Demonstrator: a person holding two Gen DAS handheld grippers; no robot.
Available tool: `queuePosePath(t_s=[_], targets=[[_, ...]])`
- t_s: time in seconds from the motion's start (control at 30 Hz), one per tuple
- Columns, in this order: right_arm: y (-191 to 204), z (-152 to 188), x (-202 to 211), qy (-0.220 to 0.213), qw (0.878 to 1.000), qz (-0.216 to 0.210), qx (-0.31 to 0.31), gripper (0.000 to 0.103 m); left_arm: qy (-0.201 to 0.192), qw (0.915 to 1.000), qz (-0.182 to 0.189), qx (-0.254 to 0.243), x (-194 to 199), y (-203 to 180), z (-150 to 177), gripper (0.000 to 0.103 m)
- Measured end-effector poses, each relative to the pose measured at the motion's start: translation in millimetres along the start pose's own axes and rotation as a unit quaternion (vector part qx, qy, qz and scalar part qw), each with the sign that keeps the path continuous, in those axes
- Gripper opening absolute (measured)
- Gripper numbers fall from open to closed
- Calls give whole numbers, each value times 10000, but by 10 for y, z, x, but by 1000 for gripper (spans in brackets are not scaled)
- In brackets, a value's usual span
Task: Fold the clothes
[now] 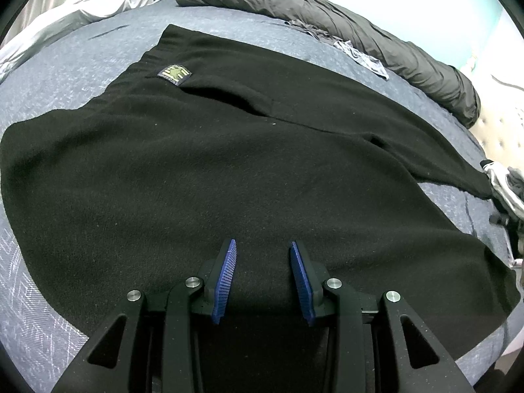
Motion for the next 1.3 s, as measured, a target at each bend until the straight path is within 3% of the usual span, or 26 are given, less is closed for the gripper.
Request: queuePosePath(t_s=[0.03,0.1,0.2,0.43,0.5,0.53,0.63,0.97,1.1,1.2,1.3], targets=[[133,-78,-43,-19,9999,-76,79,33,-2,10000,-1,1,-2,-5,3,40],[458,-225,-185,38,9991,-212,373,46,-8,10000,1,3,-1,-7,5,40],[937,-370,-461,258,9948,-295,942,46,-11,10000,20,7,2,-5,5,41],[1434,-413,-910,604,9836,-85,1698,46,-2,10000,89,19,10,4,14,41],[1575,-425,-1038,702,9790,-25,1912,41,2,9999,104,11,13,2,21,41],[1646,-431,-1102,751,9765,5,2019,26,6,9999,115,15,12,-1,19,41],[1796,-456,-1251,838,9712,98,2229,4,16,9998,169,50,14,11,21,41],[1654,-596,-1328,564,9819,391,1767,4,-47,9998,139,164,68,32,37,41],[1523,-636,-1311,450,9867,572,1451,11,-120,9996,89,259,127,80,17,45],[1462,-666,-1100,94,9907,330,1319,11,-204,9992,31,338,181,126,-15,52],[1544,-637,-999,116,9890,-77,1474,11,-170,9990,21,406,160,170,-26,52]])
Point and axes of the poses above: each gripper's, at about its wrist camera, not at the fingertips, and x roughly against the way its jaws point, y to its left, z to its underside, the point moved 2 cm from there along -x, roughly the way its jaws point, and after that the axes turned 3 degrees about y, right-handed, at the moved point
